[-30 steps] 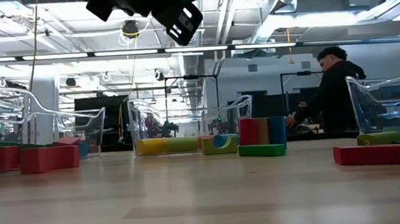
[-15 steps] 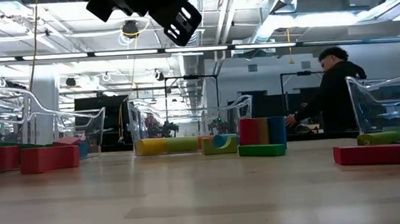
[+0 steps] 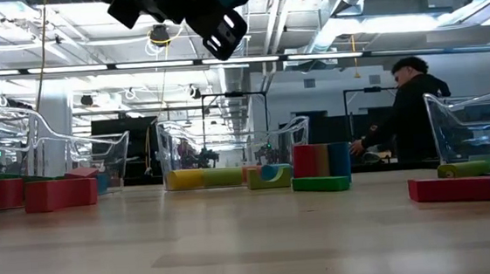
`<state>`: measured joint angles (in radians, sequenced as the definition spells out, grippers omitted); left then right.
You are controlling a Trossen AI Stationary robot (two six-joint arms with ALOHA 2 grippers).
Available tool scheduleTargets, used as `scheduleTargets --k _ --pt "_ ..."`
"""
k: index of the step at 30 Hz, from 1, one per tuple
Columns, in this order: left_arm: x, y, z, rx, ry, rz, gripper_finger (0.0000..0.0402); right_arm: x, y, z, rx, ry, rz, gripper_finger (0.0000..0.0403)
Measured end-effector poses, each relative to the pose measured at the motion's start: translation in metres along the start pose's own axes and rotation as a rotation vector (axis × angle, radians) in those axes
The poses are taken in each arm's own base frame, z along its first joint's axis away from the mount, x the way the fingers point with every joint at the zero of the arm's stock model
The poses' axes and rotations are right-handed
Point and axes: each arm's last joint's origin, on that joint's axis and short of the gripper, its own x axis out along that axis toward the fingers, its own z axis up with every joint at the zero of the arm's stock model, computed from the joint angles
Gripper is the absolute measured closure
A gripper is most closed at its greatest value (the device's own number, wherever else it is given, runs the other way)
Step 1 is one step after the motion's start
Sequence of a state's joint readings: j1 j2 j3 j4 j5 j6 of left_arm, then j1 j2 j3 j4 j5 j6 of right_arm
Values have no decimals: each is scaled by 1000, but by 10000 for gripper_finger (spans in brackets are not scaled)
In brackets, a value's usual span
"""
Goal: Sort blocks by size
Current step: Put the blue rectangular block into the right transparent bin
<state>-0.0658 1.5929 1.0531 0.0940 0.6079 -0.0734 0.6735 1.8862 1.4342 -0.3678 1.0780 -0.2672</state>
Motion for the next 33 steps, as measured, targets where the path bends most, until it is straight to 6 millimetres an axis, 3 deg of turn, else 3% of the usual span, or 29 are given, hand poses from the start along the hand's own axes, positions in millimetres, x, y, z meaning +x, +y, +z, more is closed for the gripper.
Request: scheduleTargets --k 6,18,33 --pt "-2 3 0 -6 -4 11 294 -3 0 2 14 -10 -18 228" --pt "-2 3 0 -11 3 9 294 -3 0 2 5 -5 -26 304" --pt "-2 3 -1 -6 7 4 286 -4 1 2 13 -9 -23 305"
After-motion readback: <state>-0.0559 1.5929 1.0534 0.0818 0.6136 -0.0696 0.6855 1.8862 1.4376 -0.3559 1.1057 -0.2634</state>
